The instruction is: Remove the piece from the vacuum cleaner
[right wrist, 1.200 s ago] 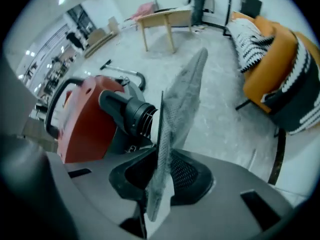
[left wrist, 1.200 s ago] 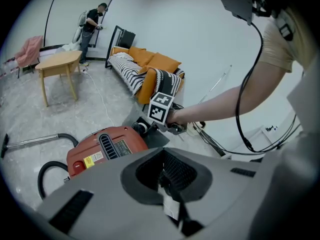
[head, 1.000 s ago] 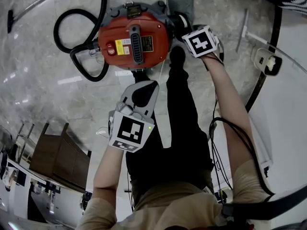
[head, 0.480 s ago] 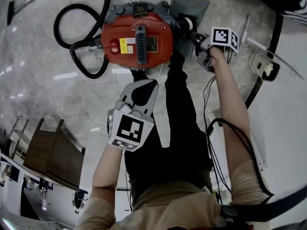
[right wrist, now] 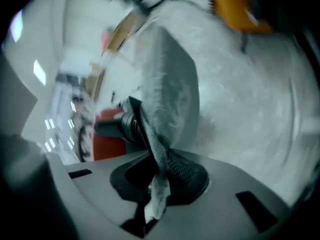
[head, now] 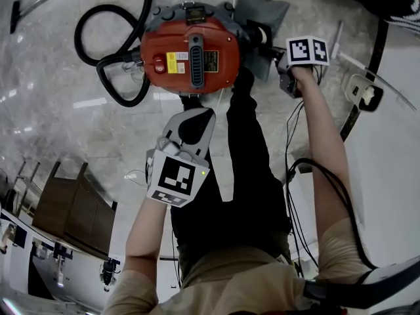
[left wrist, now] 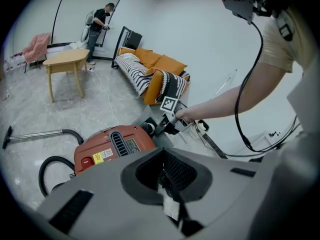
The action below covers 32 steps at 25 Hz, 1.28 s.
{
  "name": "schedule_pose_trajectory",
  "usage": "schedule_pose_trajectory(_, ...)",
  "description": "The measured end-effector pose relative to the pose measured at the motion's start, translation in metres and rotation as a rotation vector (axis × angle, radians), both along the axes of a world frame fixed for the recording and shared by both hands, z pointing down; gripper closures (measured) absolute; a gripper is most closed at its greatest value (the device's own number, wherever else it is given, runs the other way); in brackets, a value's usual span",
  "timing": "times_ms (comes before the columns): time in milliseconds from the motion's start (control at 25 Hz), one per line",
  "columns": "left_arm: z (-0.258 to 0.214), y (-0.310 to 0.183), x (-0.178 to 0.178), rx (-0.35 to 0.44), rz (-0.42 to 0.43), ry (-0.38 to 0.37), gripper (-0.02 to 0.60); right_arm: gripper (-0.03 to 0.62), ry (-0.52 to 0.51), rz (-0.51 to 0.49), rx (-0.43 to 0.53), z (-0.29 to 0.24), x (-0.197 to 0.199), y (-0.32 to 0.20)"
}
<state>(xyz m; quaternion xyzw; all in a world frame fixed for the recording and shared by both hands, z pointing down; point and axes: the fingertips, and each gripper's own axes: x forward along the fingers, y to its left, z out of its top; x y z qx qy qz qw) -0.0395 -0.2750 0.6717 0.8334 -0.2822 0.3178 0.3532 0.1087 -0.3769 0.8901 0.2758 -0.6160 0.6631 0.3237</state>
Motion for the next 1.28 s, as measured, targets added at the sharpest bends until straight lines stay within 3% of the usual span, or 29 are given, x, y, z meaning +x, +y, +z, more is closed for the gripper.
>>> schedule_pose_trajectory(80, 0.001, 0.001, -0.001, 0.000, -0.001, -0.003, 0.577, 0.563, 0.228, -0.431, 0.191, -0.002, 0.000, -0.002)
schedule_pose_trajectory(120, 0.003, 0.002, -0.002, -0.003, 0.001, -0.008, 0.578, 0.565, 0.318, -0.563, 0.257, -0.002, 0.002, -0.001)
schedule_pose_trajectory(160, 0.005, 0.003, -0.002, -0.006, 0.003, -0.013, 0.577, 0.565, 0.378, -0.621, 0.303, -0.001, 0.003, 0.001)
schedule_pose_trajectory(320, 0.006, 0.006, 0.008, -0.012, 0.017, -0.008, 0.578, 0.565, 0.489, -0.627, 0.463, 0.003, 0.010, 0.004)
schedule_pose_trajectory(440, 0.005, 0.008, 0.013, -0.014, 0.030, -0.008, 0.577, 0.565, 0.510, -0.602, 0.567, 0.004, 0.011, 0.001)
schedule_pose_trajectory(520, 0.006, 0.010, 0.013, -0.021, 0.034, -0.016, 0.578, 0.565, 0.495, -0.502, 0.562, 0.005, 0.012, 0.001)
schedule_pose_trajectory(600, 0.006, 0.010, 0.012, -0.021, 0.035, -0.022, 0.578, 0.567, 0.424, -0.266, 0.479, 0.003, 0.012, -0.002)
schedule_pose_trajectory(720, 0.006, 0.007, 0.013, -0.010, 0.028, -0.018, 0.577, 0.564, 0.276, 0.143, 0.269, 0.002, 0.013, -0.003)
schedule_pose_trajectory(880, 0.007, 0.008, 0.015, -0.010, 0.027, -0.014, 0.577, 0.557, 0.050, 0.544, 0.004, 0.004, 0.012, 0.001)
schedule_pose_trajectory(960, 0.007, 0.008, 0.017, -0.007, 0.028, -0.013, 0.577, 0.553, -0.017, 0.633, -0.067, 0.005, 0.012, 0.002)
schedule_pose_trajectory(1080, 0.007, 0.009, 0.019, -0.009, 0.029, -0.008, 0.577, 0.553, -0.043, 0.656, -0.099, 0.006, 0.013, 0.002)
schedule_pose_trajectory(1160, 0.008, 0.009, 0.018, -0.011, 0.029, -0.013, 0.578, 0.553, -0.016, 0.592, -0.066, 0.008, 0.015, 0.000)
schedule_pose_trajectory(1200, 0.008, 0.009, 0.018, -0.010, 0.029, -0.013, 0.577, 0.553, 0.045, 0.462, 0.006, 0.007, 0.017, -0.001)
schedule_pose_trajectory(1280, 0.009, 0.009, 0.017, -0.010, 0.030, -0.016, 0.577, 0.556, 0.264, -0.007, 0.230, 0.005, 0.020, -0.003)
